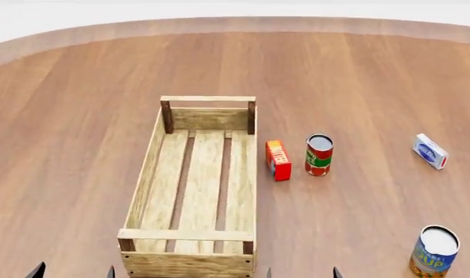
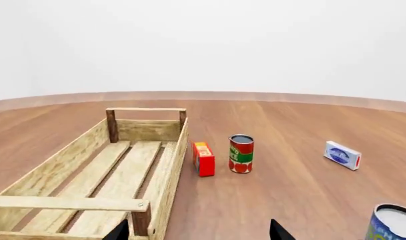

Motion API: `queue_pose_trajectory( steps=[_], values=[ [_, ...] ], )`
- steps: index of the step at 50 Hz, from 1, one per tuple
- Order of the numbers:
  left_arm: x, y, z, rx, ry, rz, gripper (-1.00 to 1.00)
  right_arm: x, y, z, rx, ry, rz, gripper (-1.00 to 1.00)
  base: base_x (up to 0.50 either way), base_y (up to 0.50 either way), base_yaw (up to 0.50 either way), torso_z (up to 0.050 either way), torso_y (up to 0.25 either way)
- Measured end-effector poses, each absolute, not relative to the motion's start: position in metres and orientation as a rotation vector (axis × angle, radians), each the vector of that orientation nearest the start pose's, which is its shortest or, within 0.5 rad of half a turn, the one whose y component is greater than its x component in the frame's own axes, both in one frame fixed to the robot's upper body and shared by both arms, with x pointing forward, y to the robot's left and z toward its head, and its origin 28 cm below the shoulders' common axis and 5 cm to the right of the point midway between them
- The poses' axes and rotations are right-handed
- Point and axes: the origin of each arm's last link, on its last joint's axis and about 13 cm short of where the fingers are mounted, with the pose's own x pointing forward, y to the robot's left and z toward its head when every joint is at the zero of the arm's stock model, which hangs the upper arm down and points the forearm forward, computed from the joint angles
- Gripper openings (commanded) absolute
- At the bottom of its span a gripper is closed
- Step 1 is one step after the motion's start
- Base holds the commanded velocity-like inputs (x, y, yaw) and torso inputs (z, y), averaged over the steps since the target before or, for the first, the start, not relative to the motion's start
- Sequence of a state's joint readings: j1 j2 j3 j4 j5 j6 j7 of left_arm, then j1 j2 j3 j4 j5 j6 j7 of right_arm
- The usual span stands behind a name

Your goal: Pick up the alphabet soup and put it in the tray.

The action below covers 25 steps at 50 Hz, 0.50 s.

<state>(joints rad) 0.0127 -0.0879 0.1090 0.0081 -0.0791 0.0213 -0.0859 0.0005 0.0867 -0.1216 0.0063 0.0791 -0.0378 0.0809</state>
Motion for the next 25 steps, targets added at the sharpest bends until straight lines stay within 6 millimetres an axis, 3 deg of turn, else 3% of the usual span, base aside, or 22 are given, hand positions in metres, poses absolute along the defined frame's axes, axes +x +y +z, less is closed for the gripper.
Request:
queue_pose_trajectory(
  steps=[13,25],
  values=[
    [0.2056,0.2043,0.0114,0.018,-0.003,-0.023,1.00,0.2093,-0.0921,0.0133,-0.005,-0.027,0.044,1.00,0.46,0.31,0.00,0.000,0.000],
    [0.2048,0.2041,0.0111,0.021,-0.002,-0.024,1.00,0.2093,-0.0925,0.0135,0.000,-0.029,0.039,1.00,0.49,0.01,0.00,0.000,0.000]
  ],
)
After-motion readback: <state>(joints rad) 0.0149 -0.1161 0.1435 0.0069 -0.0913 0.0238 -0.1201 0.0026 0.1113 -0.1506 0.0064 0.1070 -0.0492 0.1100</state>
